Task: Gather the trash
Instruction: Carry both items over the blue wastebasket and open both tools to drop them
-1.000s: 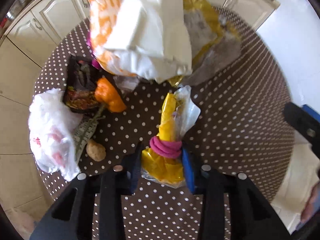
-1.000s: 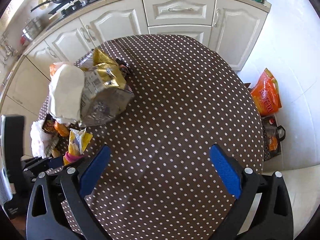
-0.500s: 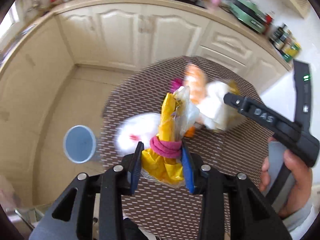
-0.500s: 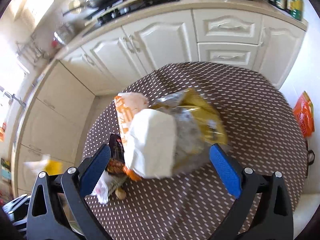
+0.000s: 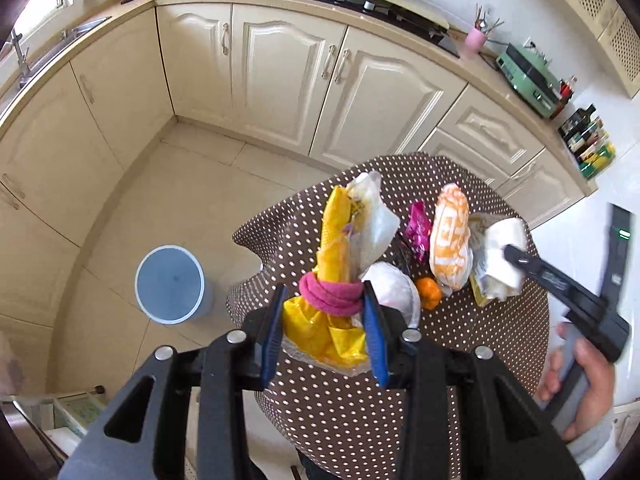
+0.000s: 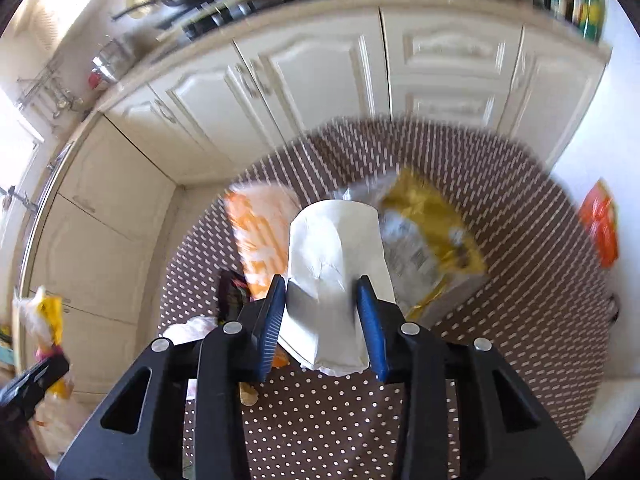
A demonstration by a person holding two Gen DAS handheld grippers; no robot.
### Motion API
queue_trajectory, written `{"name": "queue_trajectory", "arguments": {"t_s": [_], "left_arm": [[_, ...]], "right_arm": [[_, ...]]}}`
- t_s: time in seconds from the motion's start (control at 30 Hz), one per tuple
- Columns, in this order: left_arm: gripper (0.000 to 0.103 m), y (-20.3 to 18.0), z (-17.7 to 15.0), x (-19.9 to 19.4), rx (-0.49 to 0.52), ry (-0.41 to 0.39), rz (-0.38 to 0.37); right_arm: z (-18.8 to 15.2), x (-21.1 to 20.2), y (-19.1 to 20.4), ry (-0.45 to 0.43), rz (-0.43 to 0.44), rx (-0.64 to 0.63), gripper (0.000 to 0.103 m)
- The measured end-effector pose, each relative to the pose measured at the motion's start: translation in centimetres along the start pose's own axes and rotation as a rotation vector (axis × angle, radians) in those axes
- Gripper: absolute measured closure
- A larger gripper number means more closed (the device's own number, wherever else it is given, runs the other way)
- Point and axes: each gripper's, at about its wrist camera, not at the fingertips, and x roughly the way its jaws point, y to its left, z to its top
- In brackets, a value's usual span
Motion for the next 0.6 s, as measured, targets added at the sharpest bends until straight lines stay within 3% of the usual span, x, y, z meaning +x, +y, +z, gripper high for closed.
{"name": "queue_trajectory", "arguments": {"t_s": [0.1,0.23,0.43,0.6], "left_arm": [[0.068,3.5,0.4,-0.5,-0.024,-0.001,-0.032],[0.068,9.6,1.2,-0.4,-0.043,0.014,-0.016],[0.068,21.8,2.1,1.6,-0.084,0.106,0.047],[0.067,30.7,2.5,6.1,-0.094,0.209,0.073]], "right_arm": [[-0.1,-2.0,4.6,-0.051,0.029,-0.084,0.069],[-0.9,-0.9,12.2,-0.025,0.149,-0.132,0.069],[-4.6,8.3,25.5,0.180,0.293,-0.140,0.068],[-7.9,16.2,32.1,0.319,0.282,-0.115,0.068]]}}
